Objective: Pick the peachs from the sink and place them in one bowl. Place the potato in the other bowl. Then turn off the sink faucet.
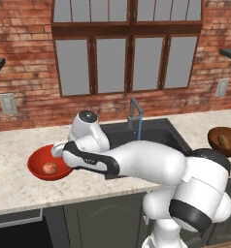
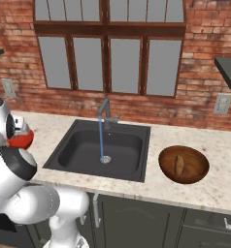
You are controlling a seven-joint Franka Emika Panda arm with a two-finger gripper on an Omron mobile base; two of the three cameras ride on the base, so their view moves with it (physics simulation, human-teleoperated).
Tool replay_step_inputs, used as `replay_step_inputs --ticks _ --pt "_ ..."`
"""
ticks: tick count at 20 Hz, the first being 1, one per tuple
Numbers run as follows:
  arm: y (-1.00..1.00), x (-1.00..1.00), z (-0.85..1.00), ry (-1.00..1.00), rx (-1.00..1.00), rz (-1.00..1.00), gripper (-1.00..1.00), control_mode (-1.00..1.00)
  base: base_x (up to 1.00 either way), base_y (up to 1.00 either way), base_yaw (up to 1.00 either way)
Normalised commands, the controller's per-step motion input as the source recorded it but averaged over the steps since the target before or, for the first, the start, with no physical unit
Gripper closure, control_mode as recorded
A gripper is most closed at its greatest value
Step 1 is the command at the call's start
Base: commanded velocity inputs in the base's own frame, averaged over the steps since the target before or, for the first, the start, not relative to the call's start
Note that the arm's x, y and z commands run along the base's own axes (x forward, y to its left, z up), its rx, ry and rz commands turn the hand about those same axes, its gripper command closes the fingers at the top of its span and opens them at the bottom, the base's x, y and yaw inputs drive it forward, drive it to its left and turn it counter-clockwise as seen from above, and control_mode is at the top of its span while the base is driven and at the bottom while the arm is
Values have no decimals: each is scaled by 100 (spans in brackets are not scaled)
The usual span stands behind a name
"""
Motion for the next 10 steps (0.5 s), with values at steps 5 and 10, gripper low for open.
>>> replay_step_inputs --ticks 5,10 --pt "39 6 -32 0 -3 0 100 -100 0 0 0" --pt "14 44 -1 0 0 -5 100 -100 0 0 0"
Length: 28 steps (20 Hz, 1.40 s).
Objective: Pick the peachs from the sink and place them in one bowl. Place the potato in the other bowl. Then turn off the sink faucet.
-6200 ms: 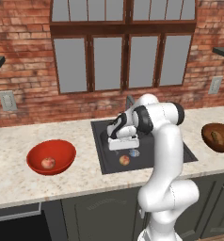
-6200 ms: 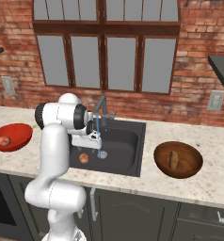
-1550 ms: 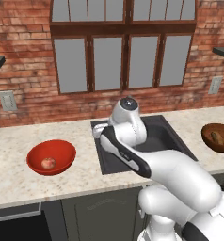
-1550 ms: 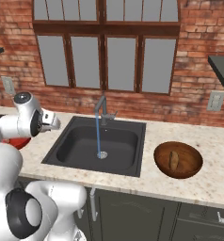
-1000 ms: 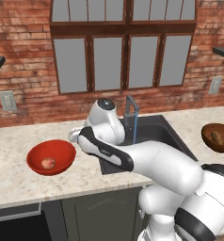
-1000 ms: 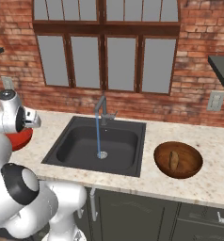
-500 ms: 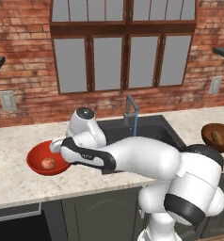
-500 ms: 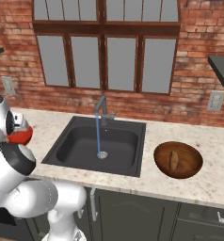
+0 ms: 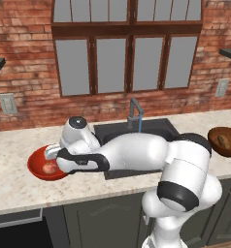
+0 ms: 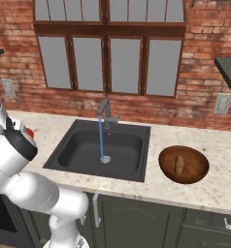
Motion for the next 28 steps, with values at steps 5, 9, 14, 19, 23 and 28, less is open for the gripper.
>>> replay_step_inputs --ticks 5,9,14,19,23,28 --pt "3 54 -1 0 0 -6 100 -100 0 0 0" --pt "49 2 -19 0 -6 -4 100 -100 0 0 0" --pt "61 0 -10 0 -7 -5 -100 -100 0 0 0" --pt "-1 4 18 5 -1 -11 -100 -100 0 0 0" --pt "-15 3 38 9 0 -15 -100 -100 0 0 0" --pt "-33 -1 50 7 0 -15 -100 -100 0 0 0"
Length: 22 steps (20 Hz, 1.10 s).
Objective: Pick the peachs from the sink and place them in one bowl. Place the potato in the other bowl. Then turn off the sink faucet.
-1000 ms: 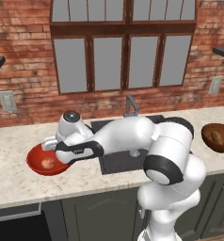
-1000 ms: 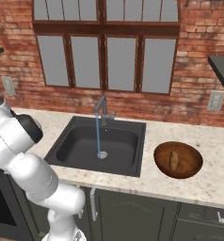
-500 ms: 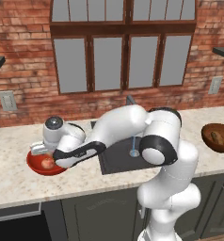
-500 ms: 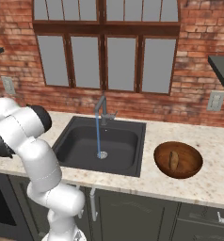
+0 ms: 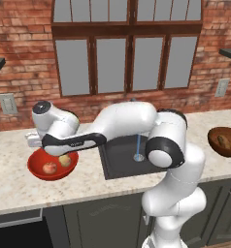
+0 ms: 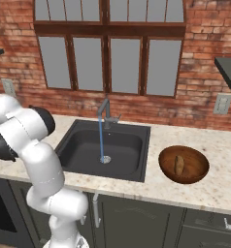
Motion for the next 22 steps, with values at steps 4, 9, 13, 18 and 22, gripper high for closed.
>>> replay_step_inputs --ticks 4,9,13,18,22 --pt "-74 -14 67 0 0 -13 -100 -100 0 0 0" --pt "-100 -25 34 0 0 -9 -100 -100 0 0 0" --pt "-100 -31 27 -2 0 -3 -100 -100 0 0 0" --pt "-100 -57 63 -12 10 0 -100 -100 0 0 0" --pt "-100 -49 56 -16 9 6 -100 -100 0 0 0"
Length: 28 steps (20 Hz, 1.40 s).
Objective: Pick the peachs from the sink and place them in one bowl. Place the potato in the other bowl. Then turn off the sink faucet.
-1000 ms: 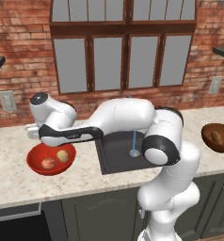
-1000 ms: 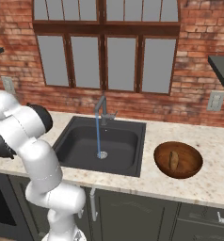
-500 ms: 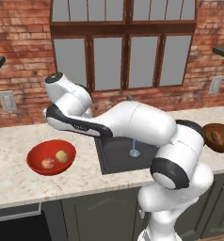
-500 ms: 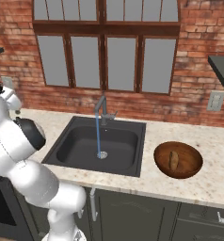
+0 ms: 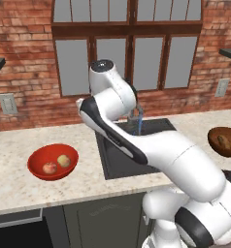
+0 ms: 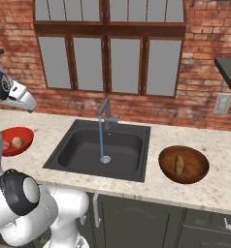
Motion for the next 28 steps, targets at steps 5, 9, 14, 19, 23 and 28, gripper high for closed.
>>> replay_step_inputs --ticks 5,9,14,19,23,28 --pt "-94 -64 37 -12 2 8 -100 -100 0 0 0" --pt "-59 -45 35 -5 0 9 -100 -100 0 0 0" --pt "-52 -33 37 -2 0 15 -100 -100 0 0 0" --pt "-65 -17 29 -10 0 26 -100 -100 0 0 0" --pt "-71 -2 3 -15 0 31 -100 -100 0 0 0" --pt "-74 0 -16 -19 0 34 -100 -100 0 0 0"
